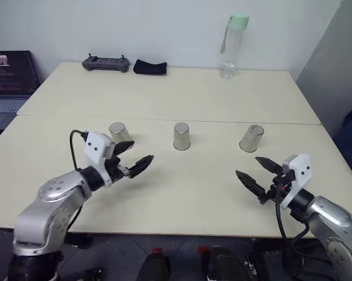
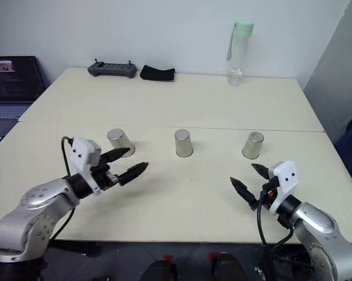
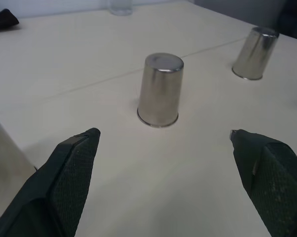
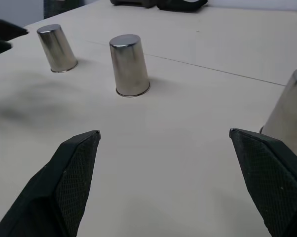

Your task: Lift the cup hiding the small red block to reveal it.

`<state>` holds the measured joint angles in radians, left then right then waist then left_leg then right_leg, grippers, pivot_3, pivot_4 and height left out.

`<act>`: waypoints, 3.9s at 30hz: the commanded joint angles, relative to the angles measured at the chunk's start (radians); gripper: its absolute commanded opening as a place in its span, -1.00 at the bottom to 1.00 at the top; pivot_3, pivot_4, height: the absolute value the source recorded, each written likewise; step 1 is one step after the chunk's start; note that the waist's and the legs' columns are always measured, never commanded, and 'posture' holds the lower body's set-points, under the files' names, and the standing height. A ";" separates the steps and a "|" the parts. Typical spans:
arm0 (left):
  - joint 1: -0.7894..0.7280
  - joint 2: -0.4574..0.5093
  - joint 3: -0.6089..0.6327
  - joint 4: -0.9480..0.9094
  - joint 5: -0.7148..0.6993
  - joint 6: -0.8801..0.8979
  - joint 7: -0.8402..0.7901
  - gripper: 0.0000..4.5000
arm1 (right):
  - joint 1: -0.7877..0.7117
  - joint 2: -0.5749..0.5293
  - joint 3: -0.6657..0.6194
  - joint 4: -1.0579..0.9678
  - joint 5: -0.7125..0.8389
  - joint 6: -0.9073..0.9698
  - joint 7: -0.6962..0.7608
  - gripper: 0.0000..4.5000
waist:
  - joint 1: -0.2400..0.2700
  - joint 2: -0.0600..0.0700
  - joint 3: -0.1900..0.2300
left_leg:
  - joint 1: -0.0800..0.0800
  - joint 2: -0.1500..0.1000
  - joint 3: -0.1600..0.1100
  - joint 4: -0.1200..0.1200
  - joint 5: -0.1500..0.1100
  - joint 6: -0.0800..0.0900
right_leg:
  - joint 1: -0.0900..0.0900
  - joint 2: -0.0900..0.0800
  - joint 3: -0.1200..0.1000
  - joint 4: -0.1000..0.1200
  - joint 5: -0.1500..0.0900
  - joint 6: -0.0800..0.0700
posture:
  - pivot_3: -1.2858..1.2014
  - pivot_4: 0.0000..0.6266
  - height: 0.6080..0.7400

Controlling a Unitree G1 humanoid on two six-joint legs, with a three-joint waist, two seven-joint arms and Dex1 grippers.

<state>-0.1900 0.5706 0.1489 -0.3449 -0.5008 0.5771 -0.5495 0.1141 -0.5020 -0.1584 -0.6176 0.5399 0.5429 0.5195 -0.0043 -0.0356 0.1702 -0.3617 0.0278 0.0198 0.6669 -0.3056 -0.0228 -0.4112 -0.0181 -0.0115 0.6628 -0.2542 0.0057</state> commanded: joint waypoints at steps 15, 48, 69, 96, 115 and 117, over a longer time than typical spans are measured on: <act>-0.311 -0.319 -0.196 0.521 0.269 -0.353 0.084 1.00 | -0.089 0.009 0.015 -0.082 0.044 0.026 -0.055 0.98 | 0.003 0.000 0.000 | -0.002 -0.001 -0.002 0.002 0.000 0.000 | 0.000 0.000 -0.002 0.000 0.003 -0.004 | 0.03 -0.52 1.00; -0.468 -0.415 -0.181 0.849 0.319 -0.545 0.000 0.21 | -0.071 0.029 0.008 -0.115 0.039 0.060 -0.137 1.00 | 0.003 0.000 0.000 | -0.003 -0.002 -0.002 0.003 0.000 0.000 | 0.001 0.001 -0.003 0.000 0.002 -0.003 | 0.03 -0.52 1.00; 0.026 -0.295 -0.072 -0.027 0.299 -0.102 0.210 0.21 | -0.077 0.060 0.049 -0.102 0.025 0.056 -0.155 1.00 | 0.002 0.000 0.000 | -0.001 0.001 -0.003 0.004 0.000 0.000 | 0.002 -0.001 -0.001 0.000 0.001 0.001 | 0.03 -0.52 1.00; 0.050 -0.277 -0.080 0.135 0.270 -0.232 0.167 0.99 | -0.022 0.051 0.034 -0.136 0.024 0.054 -0.181 1.00 | 0.002 0.000 0.000 | -0.003 0.000 -0.006 0.009 0.000 0.001 | 0.004 0.000 -0.002 -0.001 0.002 0.004 | 0.03 -0.52 1.00; 0.556 -0.391 -0.072 -0.478 0.225 -0.005 0.437 0.99 | 0.199 0.204 0.107 -0.164 -0.106 0.067 -0.392 1.00 | 0.003 0.002 0.001 | -0.003 0.001 -0.007 0.009 0.000 0.000 | 0.004 -0.001 -0.002 -0.003 0.001 0.003 | 0.03 -0.52 1.00; 0.569 -0.415 -0.066 -0.479 0.243 -0.016 0.463 0.99 | 0.223 0.258 0.109 -0.153 -0.100 0.058 -0.420 1.00 | 0.003 0.002 0.001 | -0.004 0.001 -0.007 0.008 0.000 0.000 | 0.004 -0.001 -0.002 -0.003 0.001 0.003 | 0.03 -0.52 1.00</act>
<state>0.3742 0.1634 0.0756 -0.7767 -0.2801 0.5929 -0.1183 0.3236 -0.2717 -0.0454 -0.7638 0.4415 0.6237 0.1282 -0.0013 -0.0334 0.1715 -0.3655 0.0292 0.0118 0.6751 -0.3060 -0.0224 -0.4075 -0.0186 -0.0141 0.6592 -0.2531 0.0085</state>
